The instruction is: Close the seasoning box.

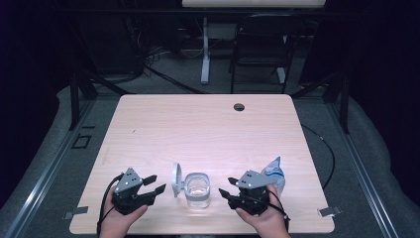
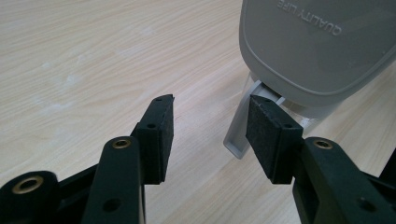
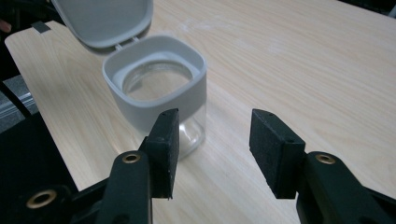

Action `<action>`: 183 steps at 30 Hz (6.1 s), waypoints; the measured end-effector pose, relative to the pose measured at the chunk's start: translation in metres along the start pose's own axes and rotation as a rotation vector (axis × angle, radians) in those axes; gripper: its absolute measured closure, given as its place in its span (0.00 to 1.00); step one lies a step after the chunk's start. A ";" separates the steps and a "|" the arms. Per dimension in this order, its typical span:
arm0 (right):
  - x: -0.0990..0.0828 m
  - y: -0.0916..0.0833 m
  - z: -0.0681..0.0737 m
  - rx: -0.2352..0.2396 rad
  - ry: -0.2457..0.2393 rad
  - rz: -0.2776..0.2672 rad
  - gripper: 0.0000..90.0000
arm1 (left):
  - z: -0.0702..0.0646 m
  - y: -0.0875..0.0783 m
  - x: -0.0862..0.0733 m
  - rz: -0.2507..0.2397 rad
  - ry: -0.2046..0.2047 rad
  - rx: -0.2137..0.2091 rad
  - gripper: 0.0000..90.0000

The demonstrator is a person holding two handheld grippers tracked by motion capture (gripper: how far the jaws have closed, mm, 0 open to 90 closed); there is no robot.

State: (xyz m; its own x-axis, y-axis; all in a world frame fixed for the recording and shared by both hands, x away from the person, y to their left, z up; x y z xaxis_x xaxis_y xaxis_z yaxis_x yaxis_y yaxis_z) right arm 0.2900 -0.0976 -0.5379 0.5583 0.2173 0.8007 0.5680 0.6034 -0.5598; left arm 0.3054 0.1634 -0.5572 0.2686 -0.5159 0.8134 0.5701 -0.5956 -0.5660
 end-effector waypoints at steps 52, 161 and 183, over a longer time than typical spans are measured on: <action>-0.077 -0.075 -0.086 -0.188 0.192 -0.018 0.56 | 0.008 -0.006 -0.002 -0.014 -0.029 0.026 0.57; -0.076 -0.012 -0.131 -0.291 0.188 -0.076 0.42 | 0.017 -0.006 -0.011 0.003 -0.055 0.039 0.57; -0.073 -0.013 -0.128 -0.303 0.152 -0.058 0.44 | 0.019 -0.006 -0.013 0.002 -0.061 0.042 0.57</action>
State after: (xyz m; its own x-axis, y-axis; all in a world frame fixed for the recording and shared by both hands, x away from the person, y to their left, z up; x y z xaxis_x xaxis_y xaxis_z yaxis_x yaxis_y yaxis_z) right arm 0.3193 -0.2193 -0.6168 0.5907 0.0585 0.8048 0.7426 0.3508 -0.5705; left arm 0.3131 0.1859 -0.5617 0.3165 -0.4778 0.8195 0.6012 -0.5672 -0.5629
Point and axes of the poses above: each handheld gripper's, and its own axes: y roughly forward along the jaws, x roughly out of its top, z roughly to its left, the point moved 8 cm from there along y, roughly forward along the jaws, and after that the axes turned 14 degrees about y, right-handed, at the moved point
